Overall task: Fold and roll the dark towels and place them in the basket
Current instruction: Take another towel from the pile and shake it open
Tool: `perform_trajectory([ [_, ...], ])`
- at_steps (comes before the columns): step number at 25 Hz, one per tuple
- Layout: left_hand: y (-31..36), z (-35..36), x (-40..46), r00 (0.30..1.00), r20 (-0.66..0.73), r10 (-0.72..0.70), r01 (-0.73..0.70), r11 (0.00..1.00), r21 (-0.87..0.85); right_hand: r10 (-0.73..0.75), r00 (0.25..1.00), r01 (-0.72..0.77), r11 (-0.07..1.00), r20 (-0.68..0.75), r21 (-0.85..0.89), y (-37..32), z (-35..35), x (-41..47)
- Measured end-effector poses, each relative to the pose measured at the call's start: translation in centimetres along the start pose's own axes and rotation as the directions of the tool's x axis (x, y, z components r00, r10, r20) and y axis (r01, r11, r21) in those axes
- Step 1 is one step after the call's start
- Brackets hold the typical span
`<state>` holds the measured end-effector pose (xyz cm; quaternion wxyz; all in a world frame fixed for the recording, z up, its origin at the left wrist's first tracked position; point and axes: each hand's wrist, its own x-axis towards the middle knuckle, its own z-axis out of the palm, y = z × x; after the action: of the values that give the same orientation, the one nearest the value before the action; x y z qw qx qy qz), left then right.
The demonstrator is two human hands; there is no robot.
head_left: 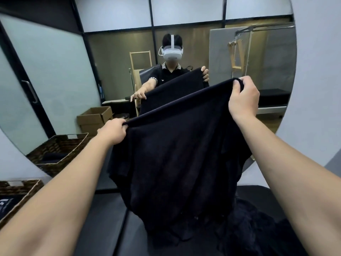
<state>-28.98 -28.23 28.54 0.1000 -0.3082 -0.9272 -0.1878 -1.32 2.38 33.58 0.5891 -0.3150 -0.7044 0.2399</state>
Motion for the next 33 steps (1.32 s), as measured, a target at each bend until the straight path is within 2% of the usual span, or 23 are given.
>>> perform_trajectory([
  [1, 0.2, 1.4, -0.6, 0.997, 0.026, -0.074, 0.076, 0.995, -0.069, -0.003, 1.000, 0.003, 1.000, 0.001, 0.001, 0.0, -0.1, -0.1],
  [3, 1.3, 3.9, -1.7, 0.975, 0.045, -0.217, 0.217, 0.898, -0.383, -0.018, 1.000, 0.018, 1.000, 0.012, -0.016, 0.1, -0.3, -0.2],
  [5, 2.7, 4.4, -2.4, 0.943, -0.055, -0.329, 0.234, 0.771, -0.592, -0.026, 1.000, 0.026, 0.999, 0.016, -0.036, 0.4, -0.7, -0.1],
  [6, 3.4, 3.9, -2.3, 0.923, -0.157, -0.352, 0.187, 0.765, -0.616, -0.021, 1.000, 0.022, 0.999, 0.012, -0.045, 0.5, -1.0, 0.1],
  [8, 4.6, 1.7, -1.8, 0.869, -0.370, -0.329, 0.104, 0.852, -0.513, 0.005, 1.000, -0.005, 0.998, -0.009, -0.060, 0.6, -1.7, 0.7],
  [10, 5.7, -1.6, -1.0, 0.818, -0.538, -0.202, 0.036, 0.952, -0.303, 0.045, 0.998, -0.048, 0.995, -0.043, -0.085, 0.9, -2.5, 1.6],
  [13, 7.1, -6.9, 0.8, 0.779, -0.621, 0.082, -0.069, 0.997, 0.045, 0.070, 0.995, -0.081, 0.981, -0.066, -0.176, 1.7, -3.9, 2.9],
  [15, 7.2, -9.9, 2.0, 0.760, -0.624, 0.183, -0.098, 0.981, 0.168, 0.013, 0.998, -0.031, 0.958, -0.065, -0.285, 2.0, -4.5, 3.6],
  [18, 7.2, -12.9, 2.9, 0.743, -0.632, 0.221, -0.144, 0.975, 0.171, -0.154, 0.987, 0.111, 0.878, -0.054, -0.466, 1.5, -5.3, 4.8],
  [20, 7.6, -14.5, 3.0, 0.726, -0.647, 0.233, -0.124, 0.970, 0.209, -0.262, 0.964, 0.188, 0.802, -0.052, -0.566, 0.6, -5.8, 5.7],
  [23, 7.8, -16.9, 3.3, 0.685, -0.672, 0.281, -0.086, 0.947, 0.308, -0.341, 0.939, 0.229, 0.720, -0.047, -0.655, -0.8, -6.6, 7.2],
  [26, 7.7, -19.0, 3.6, 0.681, -0.673, 0.288, -0.068, 0.940, 0.333, -0.390, 0.917, 0.246, 0.708, -0.076, -0.662, -2.6, -6.9, 8.4],
  [30, 7.0, -21.7, 3.1, 0.706, -0.680, 0.197, -0.026, 0.967, 0.253, -0.384, 0.922, 0.292, 0.778, -0.054, -0.556, -4.6, -7.9, 9.6],
  [33, 6.0, -22.8, 2.5, 0.712, -0.682, 0.169, 0.015, 0.967, 0.255, -0.390, 0.921, 0.305, 0.756, -0.024, -0.580, -4.7, -8.7, 9.5],
])
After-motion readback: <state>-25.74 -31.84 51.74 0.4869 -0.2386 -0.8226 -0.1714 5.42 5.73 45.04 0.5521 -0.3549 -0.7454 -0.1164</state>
